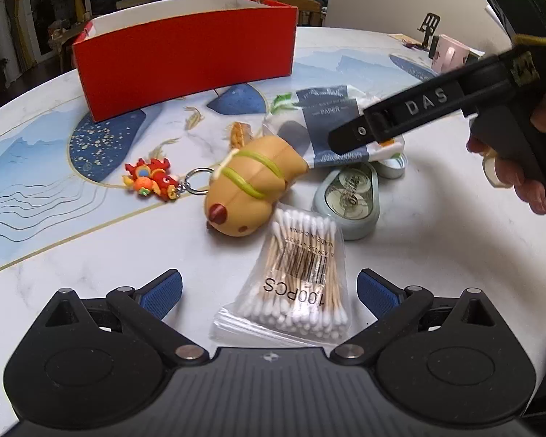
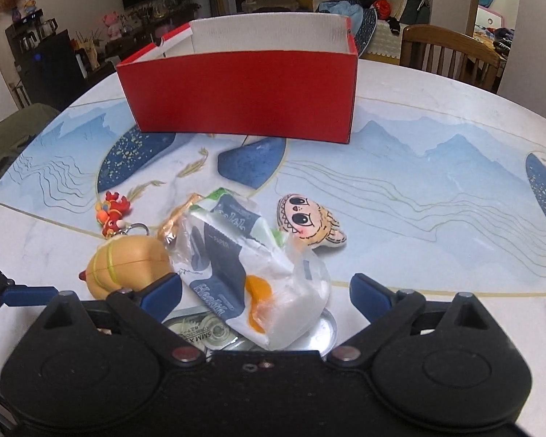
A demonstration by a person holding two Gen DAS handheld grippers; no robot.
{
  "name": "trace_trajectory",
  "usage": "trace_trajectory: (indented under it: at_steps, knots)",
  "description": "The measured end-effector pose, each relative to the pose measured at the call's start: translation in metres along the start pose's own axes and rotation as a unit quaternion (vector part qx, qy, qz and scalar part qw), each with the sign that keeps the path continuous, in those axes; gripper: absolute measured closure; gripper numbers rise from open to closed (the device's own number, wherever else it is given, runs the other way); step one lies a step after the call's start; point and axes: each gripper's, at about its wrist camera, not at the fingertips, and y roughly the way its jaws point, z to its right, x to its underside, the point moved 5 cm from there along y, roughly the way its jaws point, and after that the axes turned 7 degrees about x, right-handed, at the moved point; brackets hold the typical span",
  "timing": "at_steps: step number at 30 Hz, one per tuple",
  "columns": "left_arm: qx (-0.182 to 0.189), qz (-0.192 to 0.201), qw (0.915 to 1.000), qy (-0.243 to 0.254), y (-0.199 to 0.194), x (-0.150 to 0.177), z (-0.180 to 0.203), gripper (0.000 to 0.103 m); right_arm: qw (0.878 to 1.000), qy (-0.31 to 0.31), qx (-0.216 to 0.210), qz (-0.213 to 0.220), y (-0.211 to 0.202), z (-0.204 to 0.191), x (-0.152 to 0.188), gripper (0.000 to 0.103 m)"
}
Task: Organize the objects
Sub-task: 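Grasp the cotton swab pack with the left tool while the right tool grasps the plastic bag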
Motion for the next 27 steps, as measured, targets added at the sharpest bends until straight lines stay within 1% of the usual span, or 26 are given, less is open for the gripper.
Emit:
trace_trajectory:
  at_steps: [6, 10, 12, 14, 15, 16, 17, 18, 19, 20, 22, 23, 24, 26, 27]
  knots:
    - [-0.002, -0.004, 0.9999, 0.010, 0.006, 0.003, 0.005, 0.001, 1.000, 0.010, -0.001, -0.010, 0.005, 0.006, 0.001, 0.014]
    - [-0.002, -0.001, 1.0000, 0.004, 0.006, 0.003, 0.004, 0.003, 1.000, 0.011, -0.004, -0.016, 0.007, 0.007, 0.002, 0.025]
    - [0.004, 0.002, 1.0000, 0.002, 0.004, 0.001, 0.005, 0.011, 1.000, 0.010, -0.007, -0.017, 0.007, 0.007, 0.002, 0.028]
    - [0.009, 0.004, 0.9999, 0.002, 0.002, -0.001, 0.007, 0.025, 1.000, 0.010, -0.009, -0.017, 0.007, 0.006, 0.002, 0.030]
    - [0.010, 0.004, 0.9999, 0.002, 0.002, -0.002, 0.008, 0.029, 1.000, 0.010, -0.008, -0.017, 0.007, 0.005, 0.002, 0.031]
    - [0.009, 0.004, 0.9999, 0.004, 0.001, -0.002, 0.009, 0.037, 1.000, 0.009, -0.007, -0.017, 0.006, 0.005, 0.002, 0.039]
    - [0.008, 0.002, 0.9999, 0.006, 0.001, -0.003, 0.010, 0.043, 1.000, 0.008, -0.007, -0.017, 0.006, 0.005, 0.003, 0.043]
    - [0.010, 0.000, 0.9999, 0.007, 0.001, -0.004, 0.011, 0.046, 1.000, 0.008, -0.008, -0.017, 0.005, 0.005, 0.003, 0.044]
    - [0.013, -0.001, 0.9999, 0.007, 0.001, -0.004, 0.012, 0.053, 1.000, 0.008, -0.010, -0.016, 0.005, 0.004, 0.002, 0.047]
    - [0.015, -0.003, 0.9999, 0.006, 0.000, -0.004, 0.013, 0.058, 1.000, 0.007, -0.010, -0.016, 0.004, 0.004, 0.003, 0.049]
    - [0.014, -0.007, 0.9999, 0.007, 0.001, -0.005, 0.013, 0.062, 1.000, 0.004, -0.006, -0.020, 0.002, 0.002, 0.004, 0.051]
    - [0.013, -0.010, 0.9998, 0.007, 0.000, -0.005, 0.014, 0.064, 1.000, 0.005, -0.005, -0.019, 0.001, 0.002, 0.005, 0.055]
    - [0.013, -0.012, 0.9998, 0.006, 0.000, -0.006, 0.014, 0.064, 1.000, 0.009, -0.006, -0.019, -0.001, 0.002, 0.004, 0.056]
    - [0.018, -0.014, 0.9997, -0.001, -0.001, -0.007, 0.013, 0.066, 1.000, 0.017, -0.014, -0.019, -0.006, 0.002, 0.004, 0.062]
    - [0.020, -0.014, 0.9997, -0.005, -0.002, -0.007, 0.013, 0.066, 1.000, 0.017, -0.011, -0.018, -0.008, 0.002, 0.004, 0.063]
